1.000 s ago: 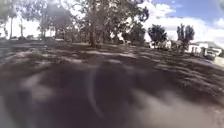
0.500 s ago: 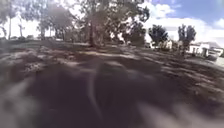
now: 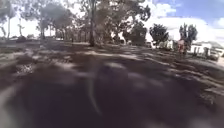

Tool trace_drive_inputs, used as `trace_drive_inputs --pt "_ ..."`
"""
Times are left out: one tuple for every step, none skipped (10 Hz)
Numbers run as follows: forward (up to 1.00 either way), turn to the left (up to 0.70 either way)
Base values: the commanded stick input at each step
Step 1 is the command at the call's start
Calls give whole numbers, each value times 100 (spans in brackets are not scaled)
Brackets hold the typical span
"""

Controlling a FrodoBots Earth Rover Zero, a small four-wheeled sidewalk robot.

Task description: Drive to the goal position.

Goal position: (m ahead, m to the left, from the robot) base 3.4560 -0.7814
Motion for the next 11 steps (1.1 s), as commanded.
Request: trace_drive_inputs --pt "70 -35" --pt "70 0" --pt "70 0" --pt "70 0" --pt "70 0" --pt "64 0" --pt "46 0" --pt "27 0" --pt "9 0" --pt "0 0" --pt "0 0"
